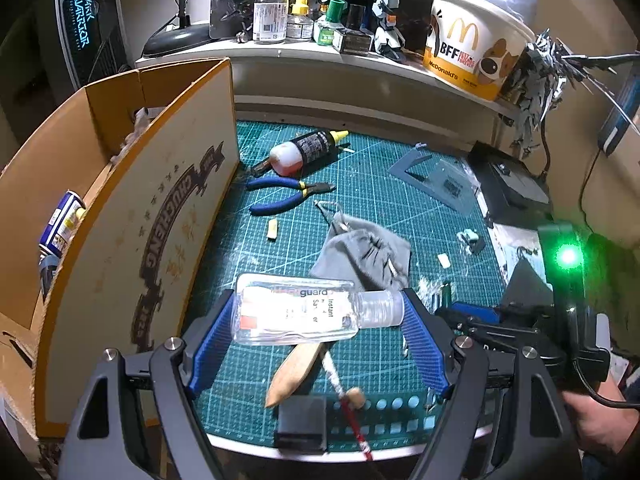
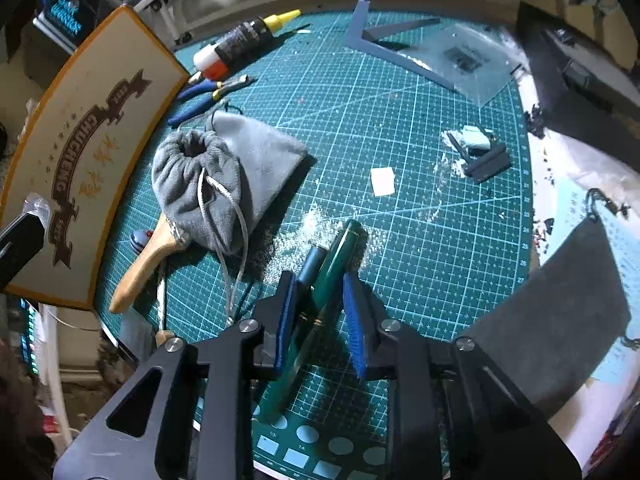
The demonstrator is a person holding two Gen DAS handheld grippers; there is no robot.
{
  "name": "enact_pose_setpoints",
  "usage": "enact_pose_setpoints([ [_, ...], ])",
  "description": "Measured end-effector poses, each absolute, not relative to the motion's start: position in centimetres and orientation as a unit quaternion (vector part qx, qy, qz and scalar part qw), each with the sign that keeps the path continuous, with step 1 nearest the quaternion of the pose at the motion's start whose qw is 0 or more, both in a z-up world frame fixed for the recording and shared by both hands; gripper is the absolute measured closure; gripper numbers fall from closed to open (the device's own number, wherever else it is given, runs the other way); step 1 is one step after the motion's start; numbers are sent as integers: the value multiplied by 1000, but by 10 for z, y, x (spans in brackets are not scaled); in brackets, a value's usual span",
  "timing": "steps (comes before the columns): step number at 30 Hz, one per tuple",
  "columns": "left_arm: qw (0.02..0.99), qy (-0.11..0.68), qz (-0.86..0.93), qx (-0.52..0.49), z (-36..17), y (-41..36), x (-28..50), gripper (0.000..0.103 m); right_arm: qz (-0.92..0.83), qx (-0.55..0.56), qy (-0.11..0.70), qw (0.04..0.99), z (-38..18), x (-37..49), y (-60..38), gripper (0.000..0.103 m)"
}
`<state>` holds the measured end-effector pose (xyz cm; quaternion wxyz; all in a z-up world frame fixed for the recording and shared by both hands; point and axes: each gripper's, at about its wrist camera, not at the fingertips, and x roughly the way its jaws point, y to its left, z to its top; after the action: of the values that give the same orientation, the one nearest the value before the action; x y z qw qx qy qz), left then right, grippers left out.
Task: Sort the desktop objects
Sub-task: 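Grasp the green pen with the right tool while the left tool lifts the sanitizer, then carry the sanitizer and green pen in both tools over the cardboard box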
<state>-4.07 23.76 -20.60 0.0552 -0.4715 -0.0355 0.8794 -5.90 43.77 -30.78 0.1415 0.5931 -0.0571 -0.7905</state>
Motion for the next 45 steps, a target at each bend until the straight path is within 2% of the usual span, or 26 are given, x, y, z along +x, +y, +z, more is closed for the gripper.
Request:
enact_pose_setpoints([
  [2, 59, -38, 877, -475, -206, 234, -39, 24, -797, 587, -42, 138, -306, -53, 435, 89],
  [4, 60, -39, 875, -479, -205, 232, -39, 24, -796, 589, -44, 135, -305, -50, 435, 91],
  [15, 72, -35, 876, -476, -185, 223, -48, 24, -814, 562, -77, 123, -267, -46, 448, 91],
  [24, 83, -29, 886, -456, -151, 221, -62, 24, -866, 478, -89, 115, -192, -51, 454, 92],
  [31, 89, -20, 897, -433, -116, 219, -71, 24, -905, 404, -69, 111, -123, -58, 446, 92],
  [45, 84, -16, 935, -345, -17, 190, -73, 24, -940, 328, -39, 87, -5, -50, 408, 92],
])
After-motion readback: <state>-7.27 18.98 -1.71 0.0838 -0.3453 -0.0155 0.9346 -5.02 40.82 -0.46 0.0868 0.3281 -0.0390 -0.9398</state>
